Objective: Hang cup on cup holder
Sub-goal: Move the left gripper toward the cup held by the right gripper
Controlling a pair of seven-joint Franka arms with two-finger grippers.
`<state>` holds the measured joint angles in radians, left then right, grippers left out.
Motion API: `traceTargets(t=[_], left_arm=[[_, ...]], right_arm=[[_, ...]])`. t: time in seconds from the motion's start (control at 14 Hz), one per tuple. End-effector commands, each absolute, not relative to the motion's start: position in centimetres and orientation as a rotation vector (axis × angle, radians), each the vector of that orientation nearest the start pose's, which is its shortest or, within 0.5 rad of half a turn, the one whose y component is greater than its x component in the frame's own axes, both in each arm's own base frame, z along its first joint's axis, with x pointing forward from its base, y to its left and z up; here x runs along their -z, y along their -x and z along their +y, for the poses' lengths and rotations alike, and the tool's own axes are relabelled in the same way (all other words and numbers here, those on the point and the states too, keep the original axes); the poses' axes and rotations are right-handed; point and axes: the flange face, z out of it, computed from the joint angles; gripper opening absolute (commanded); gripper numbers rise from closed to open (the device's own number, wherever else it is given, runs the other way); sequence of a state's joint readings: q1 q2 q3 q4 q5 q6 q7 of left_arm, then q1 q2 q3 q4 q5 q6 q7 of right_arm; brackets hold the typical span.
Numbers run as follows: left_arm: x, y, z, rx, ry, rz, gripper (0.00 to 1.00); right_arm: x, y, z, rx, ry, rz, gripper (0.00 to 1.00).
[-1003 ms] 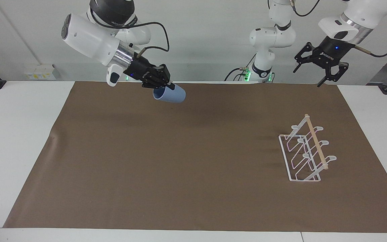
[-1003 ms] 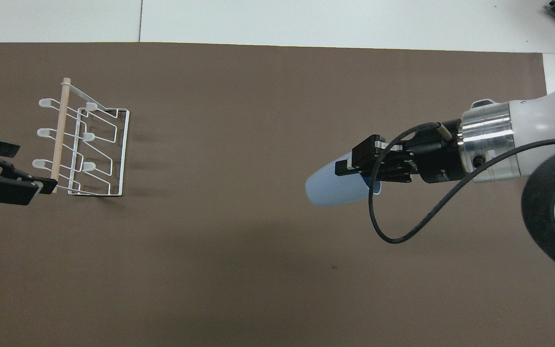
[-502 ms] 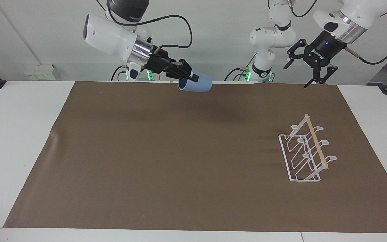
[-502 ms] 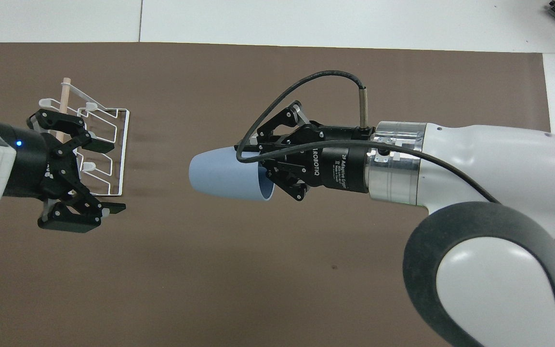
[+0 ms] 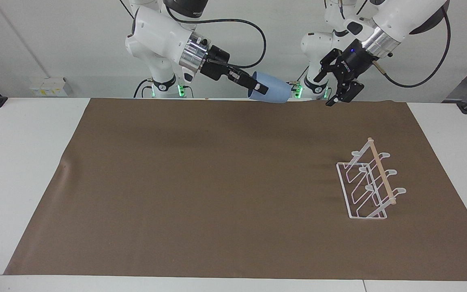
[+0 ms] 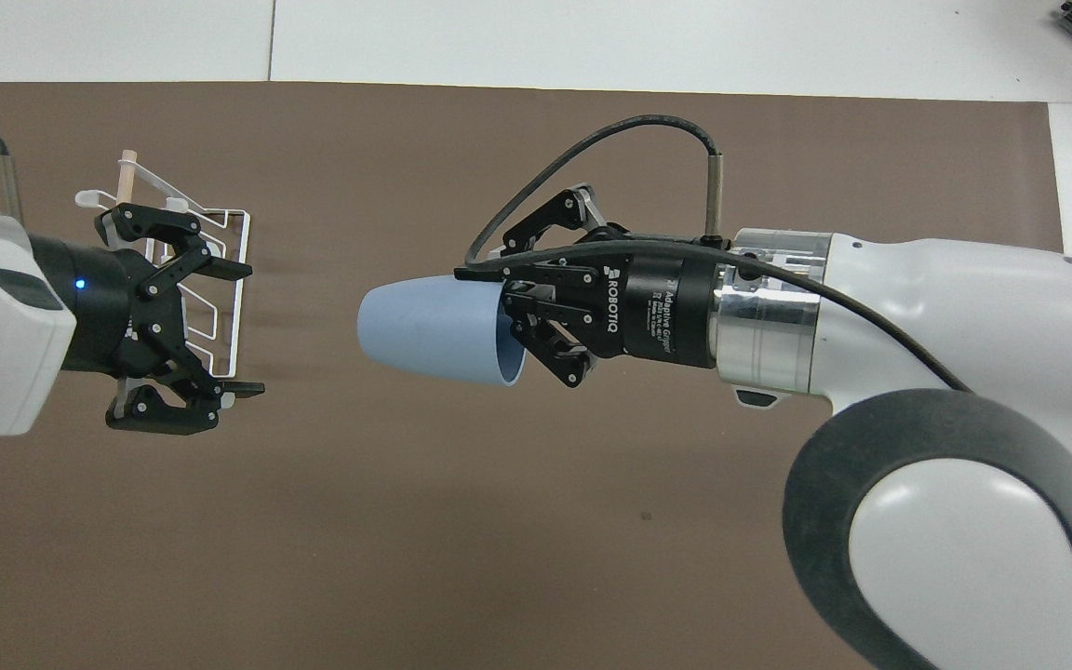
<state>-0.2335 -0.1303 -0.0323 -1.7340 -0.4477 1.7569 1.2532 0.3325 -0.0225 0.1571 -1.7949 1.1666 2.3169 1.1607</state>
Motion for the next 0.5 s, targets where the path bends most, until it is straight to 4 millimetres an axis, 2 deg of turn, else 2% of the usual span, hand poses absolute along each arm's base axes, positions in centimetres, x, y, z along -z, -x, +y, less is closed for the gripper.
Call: traceTargets(t=[0.0, 0.21, 0.43], left_arm=[[-65.0, -49.5, -18.2, 0.685, 2.485, 2.281, 1.00], [-65.7, -49.6, -19.0, 0.708, 2.468, 2.291, 1.00], [-66.0, -49.7, -19.3, 0.739, 2.524, 2.272, 1.00]], right_arm=[[-62.0, -51.7, 32.7, -0.501, 1.570, 1.260, 0.00], [-62.1, -51.9, 32.7, -0.479, 1.560, 1.264, 0.00], [-62.7, -52.2, 32.6, -0.484, 1.538, 1.261, 0.00]])
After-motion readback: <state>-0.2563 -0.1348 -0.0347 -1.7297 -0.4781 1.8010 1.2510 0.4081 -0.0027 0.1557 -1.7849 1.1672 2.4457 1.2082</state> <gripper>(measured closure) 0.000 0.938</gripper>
